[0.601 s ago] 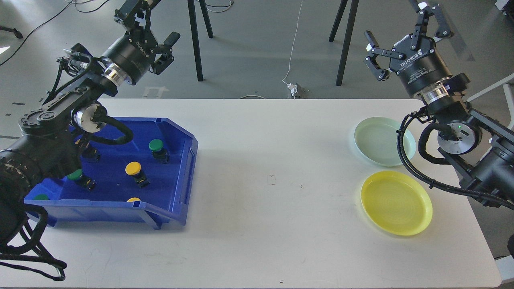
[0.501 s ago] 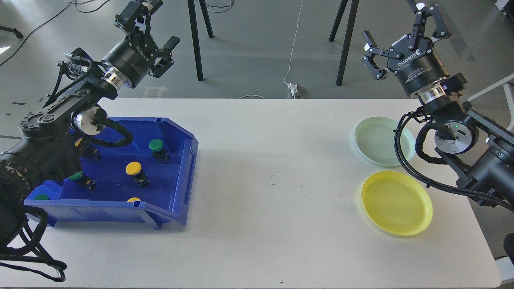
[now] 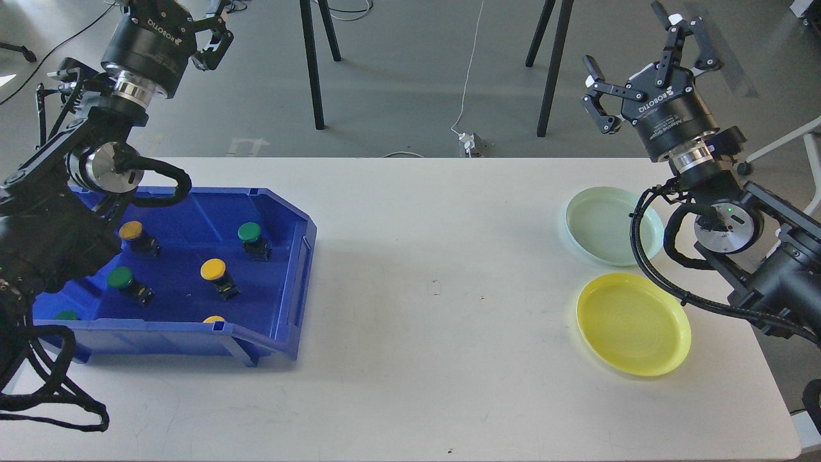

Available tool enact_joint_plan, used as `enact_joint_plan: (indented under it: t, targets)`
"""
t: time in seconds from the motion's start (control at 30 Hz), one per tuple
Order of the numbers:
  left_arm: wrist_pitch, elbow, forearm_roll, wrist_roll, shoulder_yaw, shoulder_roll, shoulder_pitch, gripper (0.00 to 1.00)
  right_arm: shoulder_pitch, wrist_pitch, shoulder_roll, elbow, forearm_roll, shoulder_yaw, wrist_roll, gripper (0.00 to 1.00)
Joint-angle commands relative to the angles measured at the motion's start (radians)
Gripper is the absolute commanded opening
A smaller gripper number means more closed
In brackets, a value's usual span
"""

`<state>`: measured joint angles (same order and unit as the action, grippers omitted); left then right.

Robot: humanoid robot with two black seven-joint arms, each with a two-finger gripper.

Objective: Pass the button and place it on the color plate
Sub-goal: 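Move the left gripper over the blue bin toward a yellow button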

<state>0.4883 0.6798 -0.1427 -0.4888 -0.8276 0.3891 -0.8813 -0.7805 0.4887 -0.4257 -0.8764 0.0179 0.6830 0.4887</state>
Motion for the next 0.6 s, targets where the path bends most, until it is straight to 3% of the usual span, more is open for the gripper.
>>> enact_joint_plan:
  t: [0.0, 0.07, 0.23, 0.33, 0.57]
  targets:
    - [0.0, 0.167, 0.014, 0.0, -0.12, -0.003, 0.076, 1.0, 0.0, 0.0, -0.001, -0.001, 0.0, 0.001, 0.0, 0.99]
    - [0.0, 0.256, -0.001, 0.0, -0.084, 0.039, 0.085, 1.0, 0.0, 0.0, -0.005, -0.003, 0.0, 0.001, 0.0, 0.99]
    - [0.0, 0.447, -0.138, 0.0, 0.08, 0.301, 0.049, 1.0, 0.012, 0.0, -0.016, -0.004, 0.002, 0.004, 0.0, 0.99]
    - [0.0, 0.491, -0.303, 0.0, 0.203, 0.407, -0.043, 1.0, 0.013, 0.0, -0.015, -0.001, 0.0, 0.003, 0.0, 0.99]
    - [0.0, 0.641, -0.838, 0.0, 0.648, 0.559, -0.313, 1.0, 0.035, 0.0, -0.011, 0.0, 0.0, 0.003, 0.0, 0.99]
